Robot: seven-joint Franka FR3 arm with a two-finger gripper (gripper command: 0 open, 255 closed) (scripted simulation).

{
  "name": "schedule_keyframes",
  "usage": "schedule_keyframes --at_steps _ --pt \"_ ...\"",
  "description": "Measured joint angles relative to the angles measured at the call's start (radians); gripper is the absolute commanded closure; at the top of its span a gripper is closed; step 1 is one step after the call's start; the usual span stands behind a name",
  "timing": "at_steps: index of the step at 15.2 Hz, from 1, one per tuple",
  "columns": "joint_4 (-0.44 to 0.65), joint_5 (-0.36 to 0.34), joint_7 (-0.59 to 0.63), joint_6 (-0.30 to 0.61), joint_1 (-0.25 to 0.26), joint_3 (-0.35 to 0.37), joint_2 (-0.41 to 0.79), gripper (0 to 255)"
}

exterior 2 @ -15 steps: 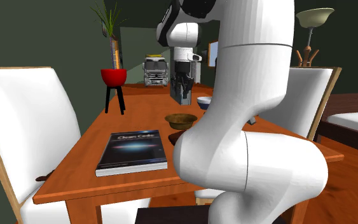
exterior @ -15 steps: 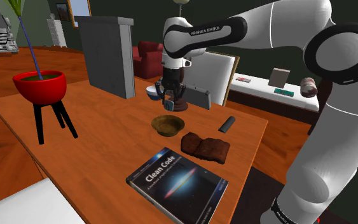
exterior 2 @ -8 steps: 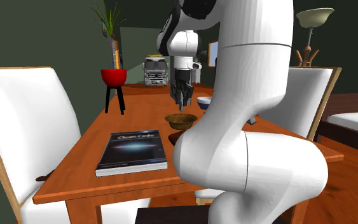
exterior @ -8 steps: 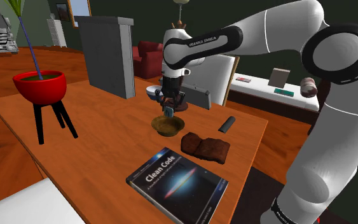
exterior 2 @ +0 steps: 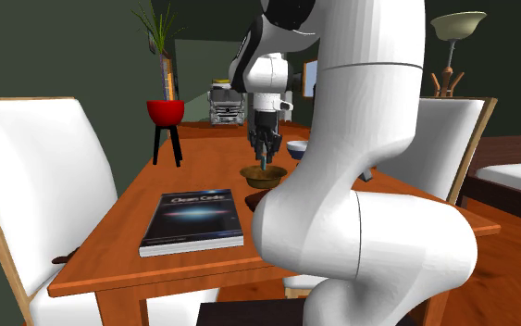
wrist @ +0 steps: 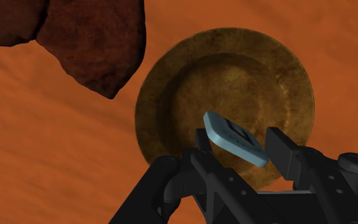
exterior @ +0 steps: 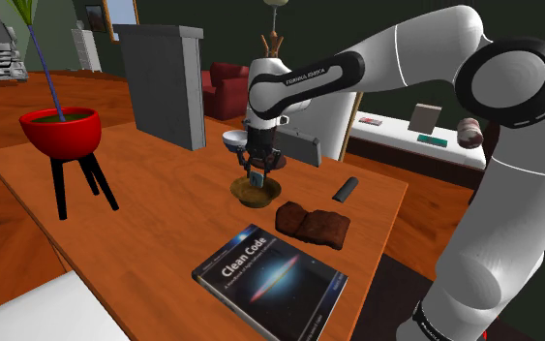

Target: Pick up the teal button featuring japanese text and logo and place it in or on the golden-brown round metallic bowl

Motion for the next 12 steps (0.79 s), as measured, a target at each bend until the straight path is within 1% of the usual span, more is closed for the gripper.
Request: schedule_keyframes --at_steps 4,5,11,12 --pt "-0.001 0.000 0.000 0.002 0.000 0.000 0.001 255" --pt "-0.001 0.000 0.000 0.002 0.000 0.000 0.001 0" --pt "0.000 0.000 0.000 0.002 0.000 0.000 0.001 0" --pt "0.012 0.001 -0.001 -0.013 -0.001 0.000 -0.001 0"
